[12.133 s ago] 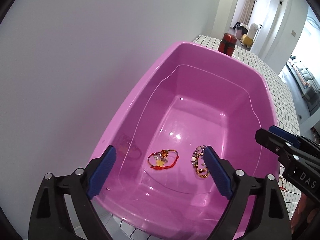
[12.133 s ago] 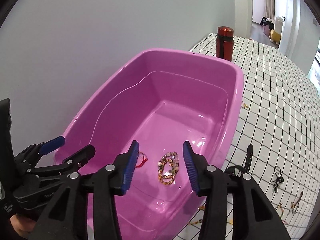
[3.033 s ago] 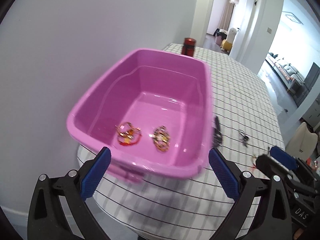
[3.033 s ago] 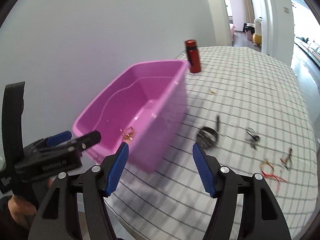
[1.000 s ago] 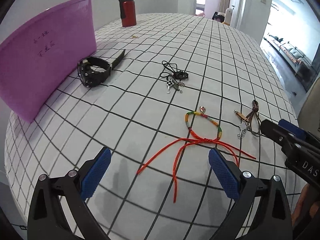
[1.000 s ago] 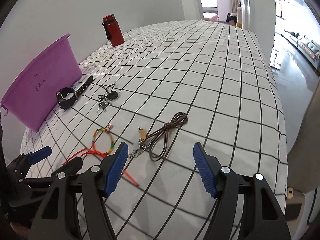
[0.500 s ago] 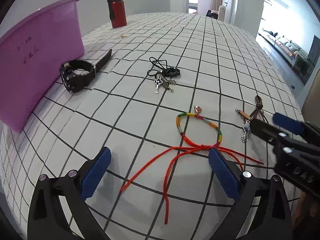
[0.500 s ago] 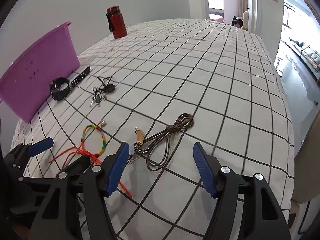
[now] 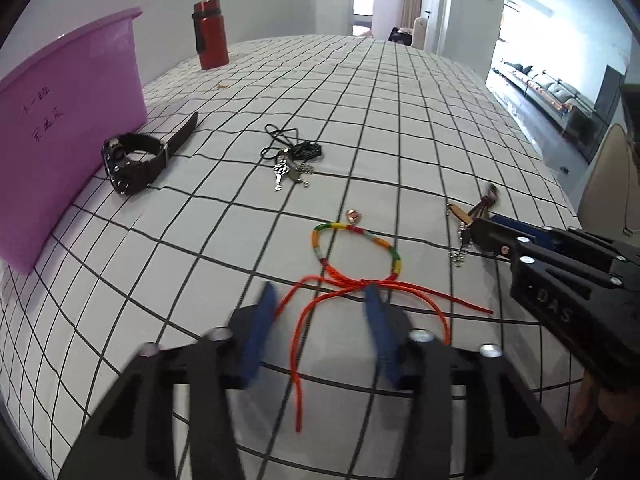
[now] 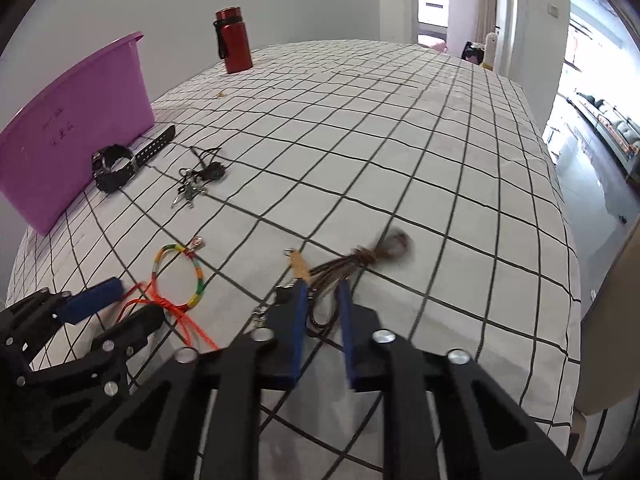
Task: Organize jewelry
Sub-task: 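Grasp the red-string bracelet with the left tool while the right tool grasps the brown cord keychain, then carry the red-string bracelet and cord keychain over the pink tub with both tools, then open both tools to drop the items into the pink tub, then move both tools back over the black watch and keys, then grasp the black wristwatch with the left tool while the right tool grasps the keys' black cord, then carry the black watch and keys over the pink tub with both tools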
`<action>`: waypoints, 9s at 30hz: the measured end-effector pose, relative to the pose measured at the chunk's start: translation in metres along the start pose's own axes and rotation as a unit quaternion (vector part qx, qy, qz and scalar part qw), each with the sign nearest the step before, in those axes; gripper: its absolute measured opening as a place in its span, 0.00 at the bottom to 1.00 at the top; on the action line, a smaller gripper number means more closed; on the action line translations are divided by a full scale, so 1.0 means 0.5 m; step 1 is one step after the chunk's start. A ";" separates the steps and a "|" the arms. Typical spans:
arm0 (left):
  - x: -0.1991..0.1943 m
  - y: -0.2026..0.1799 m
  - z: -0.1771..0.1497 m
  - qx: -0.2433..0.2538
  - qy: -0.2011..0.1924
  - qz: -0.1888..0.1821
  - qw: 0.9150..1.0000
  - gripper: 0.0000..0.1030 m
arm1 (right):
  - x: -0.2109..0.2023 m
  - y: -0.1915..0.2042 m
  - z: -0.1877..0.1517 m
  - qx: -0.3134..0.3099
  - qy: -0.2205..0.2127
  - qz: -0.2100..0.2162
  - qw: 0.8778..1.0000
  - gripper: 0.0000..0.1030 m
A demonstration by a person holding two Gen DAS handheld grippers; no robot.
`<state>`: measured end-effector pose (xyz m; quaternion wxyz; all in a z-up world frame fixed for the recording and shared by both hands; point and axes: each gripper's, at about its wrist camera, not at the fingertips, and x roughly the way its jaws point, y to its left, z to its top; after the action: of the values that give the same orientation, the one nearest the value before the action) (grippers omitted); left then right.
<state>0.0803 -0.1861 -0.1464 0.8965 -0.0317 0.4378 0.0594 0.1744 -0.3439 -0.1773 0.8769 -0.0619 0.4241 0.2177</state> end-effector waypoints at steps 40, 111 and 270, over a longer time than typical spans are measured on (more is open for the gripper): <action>-0.248 0.117 0.070 -0.100 -0.031 0.014 0.994 0.02 | -0.228 0.106 0.072 -0.009 -0.024 0.150 0.988 0.02; -0.203 0.903 0.306 -0.150 0.009 0.109 0.983 0.89 | -0.024 0.777 0.497 -0.044 0.003 0.114 0.993 0.52; 0.104 0.376 0.163 -0.096 0.046 0.035 0.994 0.22 | 0.081 0.231 0.136 0.030 0.012 -0.017 0.999 0.11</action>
<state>0.1502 0.0130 -0.1381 0.8657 -0.1051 0.4715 0.1313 0.1949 -0.2071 -0.1566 0.8766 -0.0455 0.4401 0.1894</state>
